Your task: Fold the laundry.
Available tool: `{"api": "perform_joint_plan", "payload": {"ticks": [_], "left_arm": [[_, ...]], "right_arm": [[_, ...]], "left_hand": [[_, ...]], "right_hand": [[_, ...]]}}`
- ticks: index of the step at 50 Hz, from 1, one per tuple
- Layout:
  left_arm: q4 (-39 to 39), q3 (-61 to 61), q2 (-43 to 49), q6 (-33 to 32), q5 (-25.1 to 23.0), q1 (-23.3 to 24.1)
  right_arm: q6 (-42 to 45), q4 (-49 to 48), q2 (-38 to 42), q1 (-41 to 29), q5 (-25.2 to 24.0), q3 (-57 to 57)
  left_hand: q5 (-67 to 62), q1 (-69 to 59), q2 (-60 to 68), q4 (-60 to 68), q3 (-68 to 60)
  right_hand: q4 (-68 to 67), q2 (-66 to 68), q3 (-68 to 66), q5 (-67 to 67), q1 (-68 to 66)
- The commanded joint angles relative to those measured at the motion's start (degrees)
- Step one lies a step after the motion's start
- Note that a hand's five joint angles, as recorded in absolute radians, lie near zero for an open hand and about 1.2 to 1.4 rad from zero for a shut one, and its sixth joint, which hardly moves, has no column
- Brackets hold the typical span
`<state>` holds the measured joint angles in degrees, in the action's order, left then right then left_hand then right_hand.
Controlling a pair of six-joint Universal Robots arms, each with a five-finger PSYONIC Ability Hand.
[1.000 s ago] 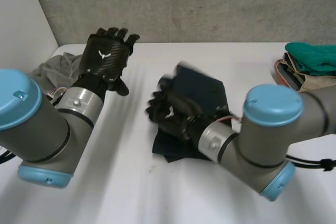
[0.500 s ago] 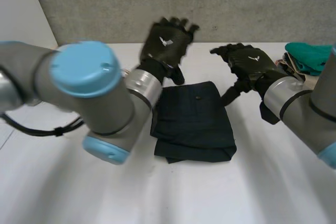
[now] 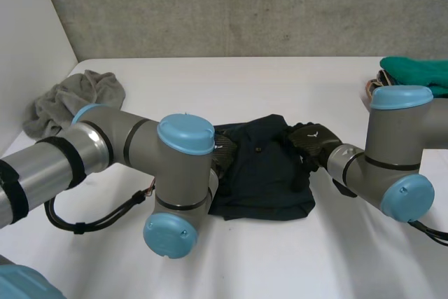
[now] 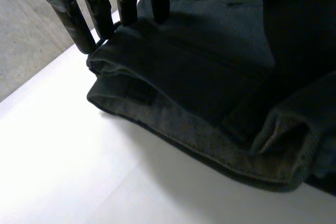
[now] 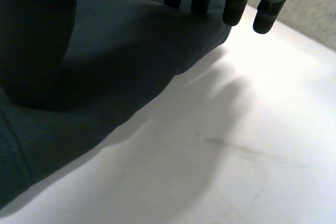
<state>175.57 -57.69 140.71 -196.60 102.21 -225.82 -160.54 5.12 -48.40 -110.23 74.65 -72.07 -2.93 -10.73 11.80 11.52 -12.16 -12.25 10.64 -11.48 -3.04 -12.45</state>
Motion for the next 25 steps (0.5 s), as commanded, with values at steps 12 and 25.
{"api": "perform_joint_plan", "payload": {"ticks": [12, 25], "left_arm": [[3.64, 0.56, -18.80, 1.12, -16.41, -3.31], [-4.97, 2.15, -21.53, 10.97, -40.69, -7.97]], "right_arm": [[1.54, -14.60, -21.47, -4.81, 9.98, -22.49], [1.27, -30.15, -15.43, -14.57, 11.30, -33.76]], "left_hand": [[-1.66, -3.85, 2.79, 3.07, -2.43], [-3.34, -5.54, 4.47, 4.75, -4.11]], "right_hand": [[2.25, -0.64, 1.48, 3.04, 2.45], [2.25, -0.64, 1.48, 3.04, 2.45]]}}
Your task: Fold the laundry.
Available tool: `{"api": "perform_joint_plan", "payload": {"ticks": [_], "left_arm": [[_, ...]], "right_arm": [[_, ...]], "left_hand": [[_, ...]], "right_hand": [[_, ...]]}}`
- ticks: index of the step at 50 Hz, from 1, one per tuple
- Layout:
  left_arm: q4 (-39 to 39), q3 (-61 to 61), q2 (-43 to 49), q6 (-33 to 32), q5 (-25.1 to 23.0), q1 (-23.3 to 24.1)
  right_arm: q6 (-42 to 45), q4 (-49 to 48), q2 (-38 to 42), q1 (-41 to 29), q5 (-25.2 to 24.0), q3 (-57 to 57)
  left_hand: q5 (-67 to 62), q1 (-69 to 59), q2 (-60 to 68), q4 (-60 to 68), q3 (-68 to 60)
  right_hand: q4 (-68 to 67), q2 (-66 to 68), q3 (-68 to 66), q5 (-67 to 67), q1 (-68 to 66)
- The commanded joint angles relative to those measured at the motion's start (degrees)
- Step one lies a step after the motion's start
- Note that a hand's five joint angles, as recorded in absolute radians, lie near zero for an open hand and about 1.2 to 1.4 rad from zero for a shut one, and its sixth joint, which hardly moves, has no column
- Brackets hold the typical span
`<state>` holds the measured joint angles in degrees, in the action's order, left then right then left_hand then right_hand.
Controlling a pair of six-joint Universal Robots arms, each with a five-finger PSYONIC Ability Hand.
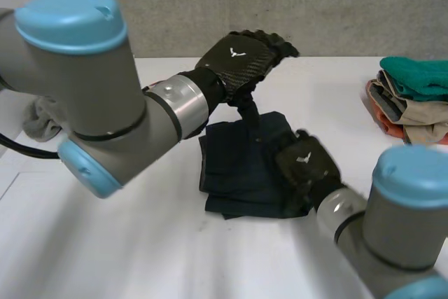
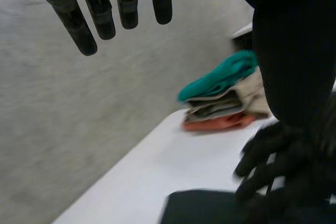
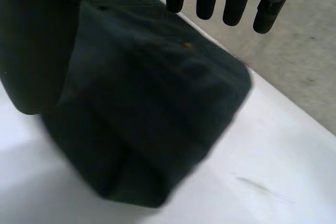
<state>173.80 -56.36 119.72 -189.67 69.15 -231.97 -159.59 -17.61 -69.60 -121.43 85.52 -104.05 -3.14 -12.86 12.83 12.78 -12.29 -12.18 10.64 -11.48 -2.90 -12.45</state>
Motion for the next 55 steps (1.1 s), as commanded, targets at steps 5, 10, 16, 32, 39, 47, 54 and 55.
{"api": "perform_joint_plan", "payload": {"ticks": [5, 10, 16, 32, 39, 47, 54, 55], "left_arm": [[-3.03, 0.29, -0.54, 4.04, -7.19, -1.73], [-2.94, 0.11, -0.36, 4.04, -7.10, -1.73], [-2.94, 0.11, -0.19, 3.96, -7.10, -1.73], [-0.22, 0.46, -3.08, 4.04, -5.61, -2.78], [1.90, -0.07, -5.55, 4.83, -3.50, -3.40], [1.98, -2.18, -5.72, 4.92, -3.58, -3.22], [2.07, -2.79, -5.55, 4.84, -3.58, -2.96], [2.07, -2.71, -5.46, 4.83, -3.58, -2.87]], "right_arm": [[0.69, -13.67, 10.10, -3.38, 2.71, 0.52], [1.47, -20.43, 13.87, -3.11, 5.26, 3.85], [2.18, -21.32, 17.22, -2.94, 4.56, 8.60], [1.13, -22.20, 9.23, 9.08, 0.54, 24.49], [-4.75, -24.04, 9.05, 20.51, -4.05, 34.08], [-16.36, -24.57, 16.68, 37.22, -11.25, 44.89], [-19.61, -23.08, 30.74, 44.52, -19.77, 53.43], [-19.62, -22.73, 31.89, 45.13, -20.65, 53.52]], "left_hand": [[-2.63, -2.90, 2.94, 2.99, -3.48], [-2.79, -3.07, 3.10, 3.15, -3.64], [-2.79, -3.07, 3.10, 3.15, -3.64], [-2.96, -3.24, 3.27, 3.32, -3.81], [-2.79, -3.07, 3.10, 3.15, -3.64], [-2.79, -3.07, 3.10, 3.15, -3.64], [-2.96, -3.24, 3.27, 3.32, -3.81], [-2.96, -3.24, 3.27, 3.32, -3.81]], "right_hand": [[2.18, -0.64, 1.48, 2.90, 2.45], [2.18, -0.64, 1.48, 2.90, 2.45], [-56.08, 57.62, -56.78, -55.36, -55.81], [-67.82, 69.36, -68.52, -67.10, -67.55], [-67.82, 69.36, -68.52, -67.10, -67.55], [-67.82, 69.36, -68.52, -67.10, -67.55], [-67.82, 69.36, -68.52, -67.10, -67.55], [-67.82, 69.36, -68.52, -67.10, -67.55]]}}
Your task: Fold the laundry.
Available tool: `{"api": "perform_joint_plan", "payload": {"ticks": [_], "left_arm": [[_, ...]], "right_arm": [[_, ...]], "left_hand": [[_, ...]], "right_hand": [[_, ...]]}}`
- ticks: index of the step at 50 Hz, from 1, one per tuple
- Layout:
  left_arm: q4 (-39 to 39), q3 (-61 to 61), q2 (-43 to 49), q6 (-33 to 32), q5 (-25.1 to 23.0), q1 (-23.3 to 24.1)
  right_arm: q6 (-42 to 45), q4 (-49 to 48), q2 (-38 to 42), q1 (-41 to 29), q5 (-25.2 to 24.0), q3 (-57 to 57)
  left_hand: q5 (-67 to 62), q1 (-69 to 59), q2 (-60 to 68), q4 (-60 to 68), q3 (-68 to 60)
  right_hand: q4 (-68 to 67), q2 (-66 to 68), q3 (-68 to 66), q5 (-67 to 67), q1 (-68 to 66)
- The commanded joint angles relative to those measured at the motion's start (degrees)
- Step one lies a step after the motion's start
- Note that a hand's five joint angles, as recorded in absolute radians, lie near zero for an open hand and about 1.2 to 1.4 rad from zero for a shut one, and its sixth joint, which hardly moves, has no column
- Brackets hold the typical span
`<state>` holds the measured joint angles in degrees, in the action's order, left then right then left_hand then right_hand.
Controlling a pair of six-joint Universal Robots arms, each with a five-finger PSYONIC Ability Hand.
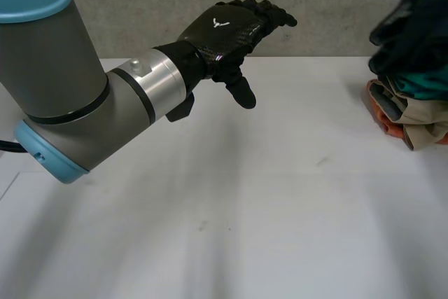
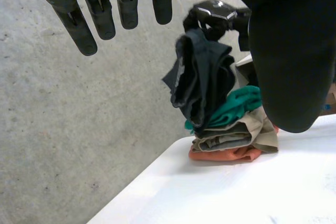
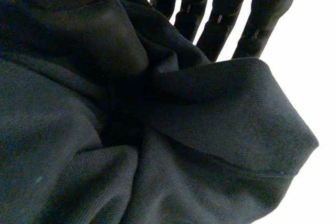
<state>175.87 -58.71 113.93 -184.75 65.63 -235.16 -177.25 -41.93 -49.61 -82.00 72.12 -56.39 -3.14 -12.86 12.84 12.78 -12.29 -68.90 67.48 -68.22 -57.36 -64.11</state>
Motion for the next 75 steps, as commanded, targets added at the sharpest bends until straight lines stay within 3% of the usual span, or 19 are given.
{"api": "perform_joint_plan", "payload": {"ticks": [1, 5, 15, 18, 19, 20, 30, 38, 47, 59, 75], "left_arm": [[0.00, -0.44, 0.41, -0.09, -0.06, 0.31], [0.00, -0.61, 0.67, -0.09, -0.06, 0.40], [-0.09, -1.40, 0.41, 0.09, -0.06, 0.67], [0.00, -1.40, 0.41, 0.09, -0.06, 1.28], [0.00, -1.40, 0.41, 0.09, -0.06, 1.37], [0.00, -1.40, 0.41, 0.09, -0.06, 1.54], [-0.09, -1.40, -0.11, 0.09, 0.02, 3.48], [-0.09, -1.49, -1.26, 0.18, 0.02, 4.18], [-0.09, -1.67, -1.35, 0.88, 0.02, 4.27], [0.00, -3.95, -1.35, 0.97, 0.02, 4.01], [0.09, -4.04, -1.26, 0.97, -0.06, 3.65]], "right_arm": [[-1.96, 2.20, 13.03, 6.32, -8.04, 5.68], [-1.69, 3.70, 14.01, 7.11, -9.27, 3.04], [-1.25, 4.84, 5.66, 9.31, -12.08, -9.26], [-1.25, 6.24, 4.96, 9.31, -13.14, -10.32], [-1.25, 7.38, 4.09, 9.31, -13.14, -10.41], [-1.25, 8.17, 3.47, 9.31, -13.14, -10.50], [3.75, 20.47, -5.23, 11.59, -12.79, -11.73], [8.76, 30.85, -12.88, 17.91, -12.09, -13.92], [16.67, 31.91, -13.76, 18.72, -13.58, -15.60], [39.77, 30.95, -15.96, 13.63, -23.60, -21.04], [49.29, 28.49, -7.27, 7.29, -23.43, -15.25]], "left_hand": [[-2.96, -3.24, 3.26, 3.32, -3.81], [-2.96, -3.24, 3.26, 3.32, -3.81], [-2.79, -3.07, 3.09, 3.15, -3.64], [-2.96, -3.24, 3.26, 3.32, -3.81], [-2.80, -3.07, 3.09, 3.15, -3.64], [-2.79, -3.07, 3.09, 3.15, -3.64], [-2.79, -3.07, 3.09, 3.15, -3.64], [-2.79, -3.07, 3.09, 3.15, -3.64], [-2.63, -2.90, 2.92, 2.98, -3.47], [-2.63, -2.90, 2.92, 2.98, -3.47], [-2.46, -2.74, 2.76, 2.82, -3.31]], "right_hand": [[-11.10, 12.52, -11.78, -12.64, -15.89], [-11.10, 12.52, -11.78, -12.64, -15.89], [-11.10, 12.52, -11.78, -12.64, -15.89], [29.59, -28.17, 28.91, 28.05, 24.80], [55.86, -54.44, 55.18, 54.32, 51.07], [58.90, -57.48, 58.22, 57.36, 54.11], [58.90, -57.48, 58.22, 57.36, 54.11], [58.90, -57.48, 58.22, 57.36, 54.11], [58.90, -57.48, 58.22, 57.36, 54.11], [58.90, -57.48, 58.22, 57.36, 54.11], [58.68, -57.26, 58.01, 57.15, 53.89]]}}
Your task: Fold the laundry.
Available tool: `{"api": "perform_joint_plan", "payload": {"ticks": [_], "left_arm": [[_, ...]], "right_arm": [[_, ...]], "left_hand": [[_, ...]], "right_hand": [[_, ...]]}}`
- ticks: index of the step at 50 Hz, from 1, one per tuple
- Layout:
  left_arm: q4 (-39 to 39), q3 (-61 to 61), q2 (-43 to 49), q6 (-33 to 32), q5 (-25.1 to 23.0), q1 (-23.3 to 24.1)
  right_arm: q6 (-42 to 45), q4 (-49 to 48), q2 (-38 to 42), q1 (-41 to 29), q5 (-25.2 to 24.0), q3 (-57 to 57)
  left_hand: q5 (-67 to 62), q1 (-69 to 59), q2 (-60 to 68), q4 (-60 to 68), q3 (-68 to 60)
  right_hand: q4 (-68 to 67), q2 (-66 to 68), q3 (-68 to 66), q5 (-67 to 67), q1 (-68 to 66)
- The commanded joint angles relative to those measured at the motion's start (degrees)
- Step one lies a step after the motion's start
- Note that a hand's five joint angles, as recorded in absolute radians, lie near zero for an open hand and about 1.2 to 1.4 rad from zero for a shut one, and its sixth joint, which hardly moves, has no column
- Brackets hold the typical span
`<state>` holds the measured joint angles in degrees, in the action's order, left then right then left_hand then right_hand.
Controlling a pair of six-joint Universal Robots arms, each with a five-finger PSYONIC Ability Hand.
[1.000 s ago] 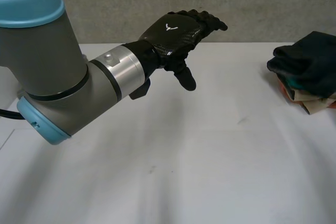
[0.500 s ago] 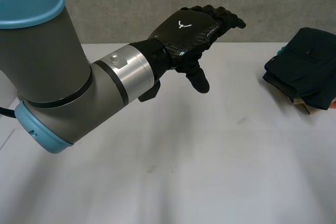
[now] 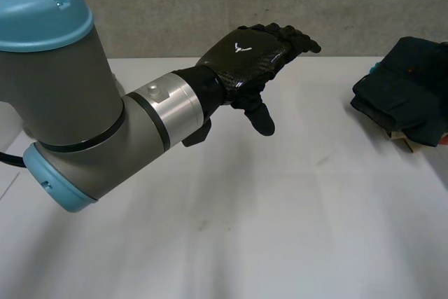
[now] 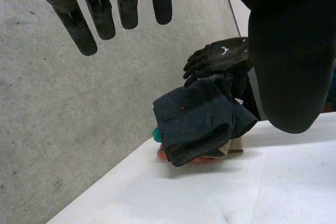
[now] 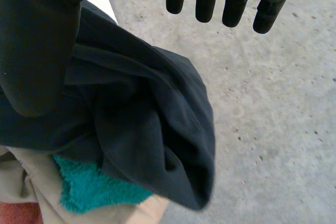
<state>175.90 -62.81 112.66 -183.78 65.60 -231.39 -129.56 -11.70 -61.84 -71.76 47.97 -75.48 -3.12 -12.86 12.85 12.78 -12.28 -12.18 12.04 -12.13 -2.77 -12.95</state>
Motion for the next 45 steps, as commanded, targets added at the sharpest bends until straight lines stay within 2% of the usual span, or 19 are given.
{"api": "perform_joint_plan", "payload": {"ticks": [1, 2, 3, 5, 8, 12, 13, 15, 16, 20, 25, 30, 38, 45], "left_arm": [[0.06, 0.05, 0.19, 0.00, -0.03, -0.11], [0.06, 0.05, 0.19, 0.00, -0.03, -0.11], [0.06, -0.03, 0.28, -0.09, -0.03, -0.11], [-0.03, -0.03, 0.37, -0.09, -0.03, -0.11], [0.06, -0.03, 0.46, -0.09, -0.03, -0.20], [0.06, 0.14, 0.28, -0.09, -0.03, -0.20], [0.06, 0.14, 0.19, -0.09, -0.03, -0.29], [0.15, 0.23, 0.11, -0.09, -0.03, -0.29], [0.23, 0.32, 0.02, -0.09, -0.03, -0.29], [0.94, 0.14, 0.02, 0.00, 0.05, -0.20], [0.94, -0.12, -0.07, -0.09, 0.05, -0.20], [0.94, -0.74, 0.02, 0.00, 0.05, -0.20], [1.03, -1.53, 0.19, -0.09, -0.03, -0.20], [1.20, -2.14, 0.28, -0.09, -0.03, -0.20]], "right_arm": [[1.59, -2.01, 5.67, -3.04, 0.90, 4.37], [1.33, -2.45, 6.80, -3.13, 0.99, 5.50], [1.16, -2.54, 7.25, -3.21, 0.99, 6.04], [0.11, -2.89, 7.69, -3.82, 1.16, 7.62], [-2.87, -3.68, 7.61, -5.32, 1.60, 9.11], [-15.78, -7.19, 6.64, -7.25, 3.80, 12.71], [-22.07, -9.63, 5.25, -7.34, 5.63, 13.94], [-28.34, -12.46, 4.01, -7.08, 8.10, 14.91], [-33.94, -15.69, 3.74, -6.91, 11.24, 15.96], [-41.28, -21.33, 6.02, -6.91, 18.54, 19.39], [-40.94, -21.26, 9.00, -6.99, 23.83, 22.12], [-40.94, -21.26, 13.75, -6.29, 24.46, 21.43], [-37.44, -22.05, 16.66, -5.68, 19.10, 11.33], [-34.70, -21.61, 13.51, -3.66, 18.04, 7.36]], "left_hand": [[-2.64, -2.90, 2.92, 2.98, -3.48], [-2.64, -2.90, 2.92, 2.98, -3.48], [-2.64, -2.90, 2.92, 2.98, -3.48], [-2.64, -2.90, 2.92, 2.98, -3.48], [-2.64, -2.90, 2.92, 2.98, -3.48], [-2.64, -2.90, 2.92, 2.98, -3.48], [-2.64, -2.90, 2.92, 2.98, -3.48], [-2.64, -2.90, 2.92, 2.98, -3.48], [-2.64, -2.90, 2.92, 2.98, -3.48], [-2.64, -2.90, 2.92, 2.98, -3.48], [-2.64, -2.90, 2.92, 2.98, -3.48], [-2.81, -3.07, 3.09, 3.15, -3.65], [-2.81, -3.07, 3.09, 3.15, -3.65], [-2.64, -2.90, 2.92, 2.98, -3.48]], "right_hand": [[-4.90, 5.04, -4.95, -4.31, -4.13], [-24.45, 24.59, -24.51, -23.86, -23.69], [-35.80, 35.95, -35.86, -35.21, -35.04], [-67.67, 67.81, -67.73, -67.08, -66.91], [-67.82, 67.96, -67.87, -67.23, -67.05], [-67.82, 67.96, -67.87, -67.23, -67.05], [-67.82, 67.96, -67.87, -67.23, -67.05], [-67.82, 67.96, -67.87, -67.23, -67.05], [-67.82, 67.96, -67.87, -67.23, -67.05], [-67.82, 67.96, -67.87, -67.23, -67.05], [-67.82, 67.96, -67.87, -67.23, -67.05], [-67.82, 67.96, -67.87, -67.23, -67.05], [-67.82, 67.96, -67.87, -67.23, -67.05], [-67.82, 67.96, -67.87, -67.23, -67.05]]}}
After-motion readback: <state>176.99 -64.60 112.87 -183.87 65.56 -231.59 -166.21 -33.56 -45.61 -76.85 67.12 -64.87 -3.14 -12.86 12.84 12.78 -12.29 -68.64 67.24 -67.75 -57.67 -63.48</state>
